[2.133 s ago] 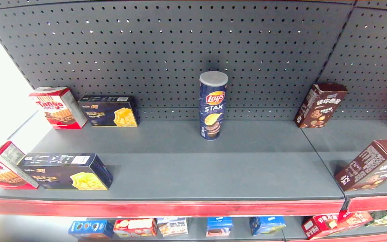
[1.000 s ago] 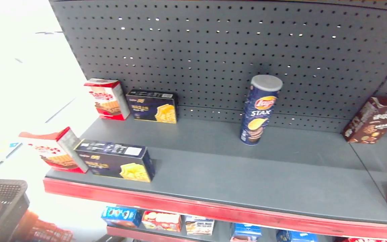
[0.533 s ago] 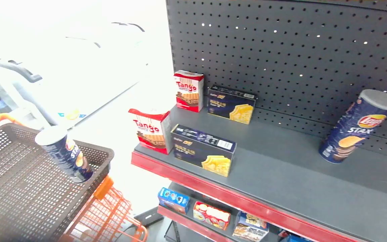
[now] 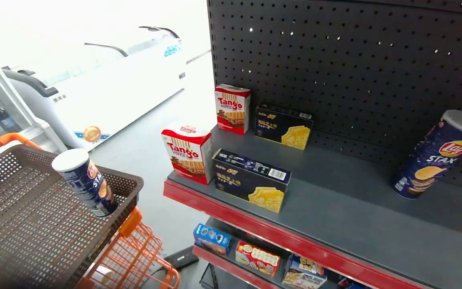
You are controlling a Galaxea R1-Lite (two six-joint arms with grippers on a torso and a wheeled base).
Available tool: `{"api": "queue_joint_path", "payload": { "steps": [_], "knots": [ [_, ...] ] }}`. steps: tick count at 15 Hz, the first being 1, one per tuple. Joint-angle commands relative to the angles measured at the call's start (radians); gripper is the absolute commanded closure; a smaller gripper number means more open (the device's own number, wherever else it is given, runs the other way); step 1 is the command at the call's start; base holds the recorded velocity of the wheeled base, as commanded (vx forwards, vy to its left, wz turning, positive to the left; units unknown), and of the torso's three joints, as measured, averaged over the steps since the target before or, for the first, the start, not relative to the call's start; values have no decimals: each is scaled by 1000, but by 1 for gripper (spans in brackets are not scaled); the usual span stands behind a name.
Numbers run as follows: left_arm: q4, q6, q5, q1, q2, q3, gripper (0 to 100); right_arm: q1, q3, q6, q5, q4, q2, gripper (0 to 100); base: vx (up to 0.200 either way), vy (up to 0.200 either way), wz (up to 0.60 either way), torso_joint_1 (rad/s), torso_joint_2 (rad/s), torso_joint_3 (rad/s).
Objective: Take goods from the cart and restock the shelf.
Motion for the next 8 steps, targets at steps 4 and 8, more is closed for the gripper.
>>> {"api": "queue_joint_path", "payload": {
  "steps": [4,8],
  "knots": [
    [8,2,5,1,1,-9,0,0,0,-1,0,0,0,0,0,0,0,0,0,0],
    [115,34,51,1,267,-281,0,0,0,-1,0,0,0,0,0,0,0,0,0,0]
  ]
}}
